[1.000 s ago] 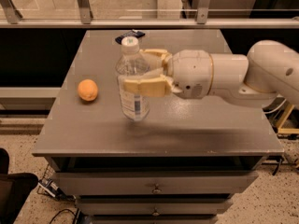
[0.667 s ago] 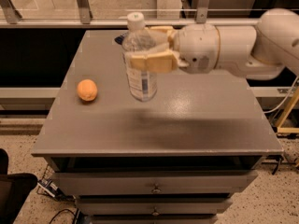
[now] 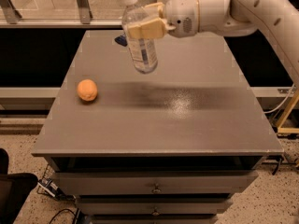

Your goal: Move blue plastic bottle near rxbar blueberry

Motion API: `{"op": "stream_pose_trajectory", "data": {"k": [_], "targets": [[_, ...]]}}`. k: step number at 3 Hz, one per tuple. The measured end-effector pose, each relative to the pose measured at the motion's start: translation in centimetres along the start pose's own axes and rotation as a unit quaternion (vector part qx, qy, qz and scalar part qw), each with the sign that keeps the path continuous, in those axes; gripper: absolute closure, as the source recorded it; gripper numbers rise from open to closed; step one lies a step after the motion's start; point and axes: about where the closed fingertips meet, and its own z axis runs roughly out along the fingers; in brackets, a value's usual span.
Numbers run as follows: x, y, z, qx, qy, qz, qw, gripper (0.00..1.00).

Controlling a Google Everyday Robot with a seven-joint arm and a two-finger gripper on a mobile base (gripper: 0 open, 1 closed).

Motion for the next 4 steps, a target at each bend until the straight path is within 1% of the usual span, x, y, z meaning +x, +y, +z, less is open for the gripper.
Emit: {"op": "stream_pose_trajectory", "data": {"k": [1, 2, 3, 4], "targets": [[-0.5, -5.8, 3.3, 0.006, 0.000, 0.011, 0.9999, 1.00], [-2.9, -10.8, 3.8, 0.043, -0.028, -0.003, 0.9987, 1.00], [-4.9, -13.7, 1.8, 0.083, -0.061, -0.022, 0.9944, 1.00], [-4.8, -15.2, -1.7, 0.136, -0.065, -0.031, 0.9880, 1.00]]}}
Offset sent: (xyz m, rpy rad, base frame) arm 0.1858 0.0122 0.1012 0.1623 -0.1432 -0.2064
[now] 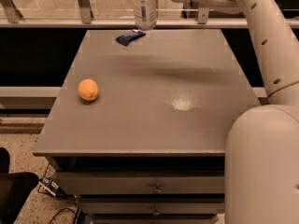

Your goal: Move blue plastic bottle near rxbar blueberry

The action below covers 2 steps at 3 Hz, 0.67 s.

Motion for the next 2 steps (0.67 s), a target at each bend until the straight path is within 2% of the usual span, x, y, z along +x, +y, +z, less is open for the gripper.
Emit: {"op": "stream_pose_trajectory", "data": {"k": [1, 2], "targets": [[0.0, 0.0, 0.0, 0.000, 0.000, 0.000, 1.0000, 1.00], [0.8, -0.6, 1.1, 0.019, 0.000, 0.005, 0.9998, 1.00]]}}
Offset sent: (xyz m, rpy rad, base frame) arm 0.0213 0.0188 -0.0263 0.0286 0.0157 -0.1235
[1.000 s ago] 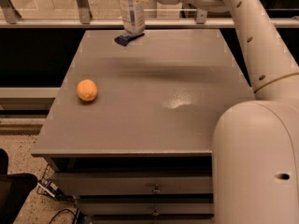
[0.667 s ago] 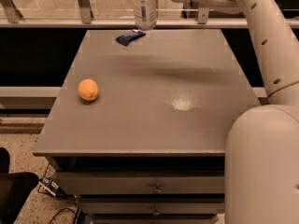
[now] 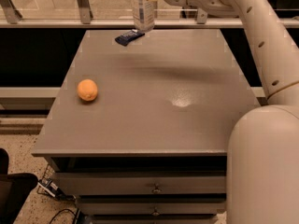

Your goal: Move blue plastic bottle near rxbar blueberry

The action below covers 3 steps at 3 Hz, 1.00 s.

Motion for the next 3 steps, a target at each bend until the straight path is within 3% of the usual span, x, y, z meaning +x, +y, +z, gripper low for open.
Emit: {"op": "stream_pose_trajectory", "data": {"k": [1, 3], "targets": [[2.9, -1.9, 1.7, 0.038, 0.014, 0.002, 0.9992, 1.00], [9.2, -6.1, 3.6, 0.091, 0.035, -0.004, 0.9953, 1.00]]}}
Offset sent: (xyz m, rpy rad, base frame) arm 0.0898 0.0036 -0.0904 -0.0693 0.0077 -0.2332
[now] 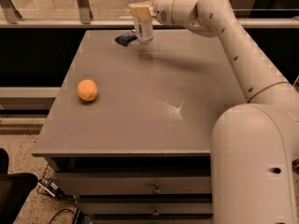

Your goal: Move blue plastic bottle near rxbar blueberry

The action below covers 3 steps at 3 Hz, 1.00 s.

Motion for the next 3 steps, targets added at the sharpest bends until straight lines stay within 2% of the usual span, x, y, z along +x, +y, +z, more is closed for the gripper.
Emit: {"op": "stream_pose_trajectory", "data": {"k": [1, 2, 3], "targets": [[2.03, -1.39, 0.70, 0.014, 0.002, 0.000, 0.9999, 1.00], [2.30, -1.35, 1.03, 0.013, 0.002, 0.001, 0.9999, 0.86], [2.37, -1.16, 1.33, 0.011, 0.002, 0.002, 0.9999, 0.62]]}}
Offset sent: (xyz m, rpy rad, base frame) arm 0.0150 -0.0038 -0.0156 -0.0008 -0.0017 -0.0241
